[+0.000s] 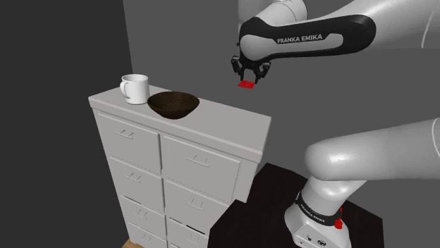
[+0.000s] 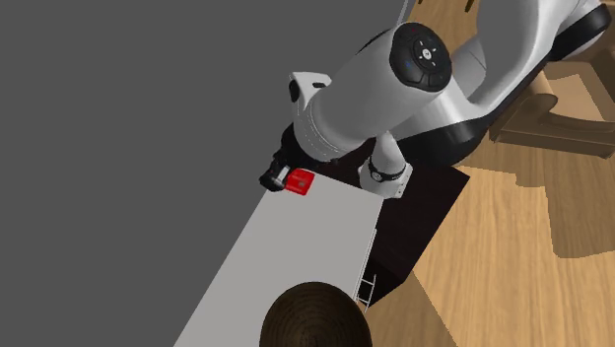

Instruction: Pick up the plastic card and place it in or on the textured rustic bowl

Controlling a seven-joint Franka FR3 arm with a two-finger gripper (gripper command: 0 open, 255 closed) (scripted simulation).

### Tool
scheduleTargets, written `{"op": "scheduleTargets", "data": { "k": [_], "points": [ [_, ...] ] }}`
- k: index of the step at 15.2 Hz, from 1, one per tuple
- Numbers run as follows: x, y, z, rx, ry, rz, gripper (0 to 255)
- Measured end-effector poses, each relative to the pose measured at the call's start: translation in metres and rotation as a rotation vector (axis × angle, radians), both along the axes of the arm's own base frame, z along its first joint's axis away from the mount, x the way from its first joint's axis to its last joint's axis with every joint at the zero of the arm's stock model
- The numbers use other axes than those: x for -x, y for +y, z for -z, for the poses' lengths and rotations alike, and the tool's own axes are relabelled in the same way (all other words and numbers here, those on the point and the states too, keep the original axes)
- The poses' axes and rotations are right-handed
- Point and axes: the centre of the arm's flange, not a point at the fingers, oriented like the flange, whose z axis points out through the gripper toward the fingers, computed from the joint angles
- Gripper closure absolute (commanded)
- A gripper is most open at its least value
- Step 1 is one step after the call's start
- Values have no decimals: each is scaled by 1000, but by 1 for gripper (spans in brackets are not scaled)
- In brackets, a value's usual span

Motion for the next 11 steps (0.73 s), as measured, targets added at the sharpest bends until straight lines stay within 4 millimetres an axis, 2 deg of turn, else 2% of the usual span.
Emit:
{"op": "scheduleTargets", "data": {
  "k": [3,8,11],
  "points": [
    [-25,30,2,0,0,0,255],
    [-69,79,-8,0,0,0,255],
    [-90,111,-5,1,1,0,255]
  ]
}}
